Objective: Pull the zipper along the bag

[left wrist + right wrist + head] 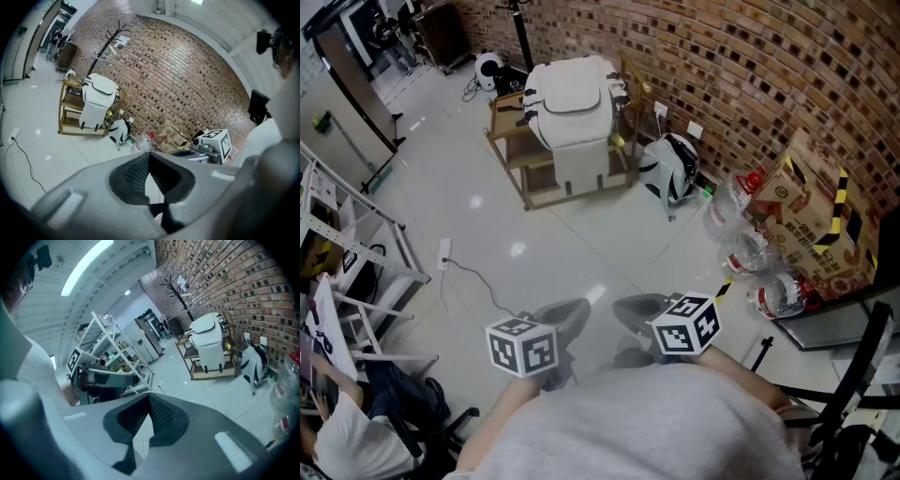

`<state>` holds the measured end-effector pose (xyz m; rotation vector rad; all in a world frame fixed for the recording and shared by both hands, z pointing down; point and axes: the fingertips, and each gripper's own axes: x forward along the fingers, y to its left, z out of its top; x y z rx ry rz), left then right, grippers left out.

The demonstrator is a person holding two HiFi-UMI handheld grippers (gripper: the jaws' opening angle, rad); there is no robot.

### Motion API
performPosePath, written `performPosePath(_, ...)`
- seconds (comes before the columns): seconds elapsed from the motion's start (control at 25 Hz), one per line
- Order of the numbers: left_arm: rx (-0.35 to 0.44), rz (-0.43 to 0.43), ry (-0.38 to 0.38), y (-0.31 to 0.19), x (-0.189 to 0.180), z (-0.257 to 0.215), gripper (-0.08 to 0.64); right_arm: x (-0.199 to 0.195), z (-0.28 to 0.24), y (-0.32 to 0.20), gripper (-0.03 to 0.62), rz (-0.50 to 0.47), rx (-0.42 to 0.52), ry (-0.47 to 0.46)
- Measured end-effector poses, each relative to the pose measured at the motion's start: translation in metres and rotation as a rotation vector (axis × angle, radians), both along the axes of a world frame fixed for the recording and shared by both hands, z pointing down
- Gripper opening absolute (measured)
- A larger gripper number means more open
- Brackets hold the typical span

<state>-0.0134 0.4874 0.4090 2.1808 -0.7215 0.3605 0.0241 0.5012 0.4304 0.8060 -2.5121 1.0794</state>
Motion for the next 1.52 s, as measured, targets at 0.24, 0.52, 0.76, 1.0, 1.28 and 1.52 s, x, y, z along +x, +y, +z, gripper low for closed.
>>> performPosePath(0.24, 0.01, 0.002, 0.001, -0.042, 0.041, -0.008, 0.0, 0.047, -0.007, -0.045, -0.002, 0.029, 0.007, 0.009)
performPosePath(0.52, 0.062, -0.013, -0.014, -0.074, 0.076, -0.017, 0.0, 0.093, -0.017, -0.085, -0.002, 0.04, 0.041, 0.029)
performPosePath(0.76, 0.087, -0.043, -0.014, -0.104, 0.07, -0.022, 0.0, 0.084, -0.013, -0.103, -0.002, -0.016, 0.033, 0.021)
performPosePath(1.0, 0.097, -0.067, 0.002, -0.153, 0.05, -0.017, 0.0, 0.064, -0.013, -0.15, -0.002, -0.043, 0.054, 0.028)
performPosePath(1.28, 0.071, -0.052, 0.027, -0.256, 0.025, -0.006, 0.0, 0.042, 0.003, -0.244, -0.002, -0.008, 0.018, 0.057)
performPosePath(1.52, 0.049, -0.03, 0.009, -0.369, -0.02, -0.003, 0.0, 0.001, 0.003, -0.358, -0.002, 0.033, -0.005, 0.063)
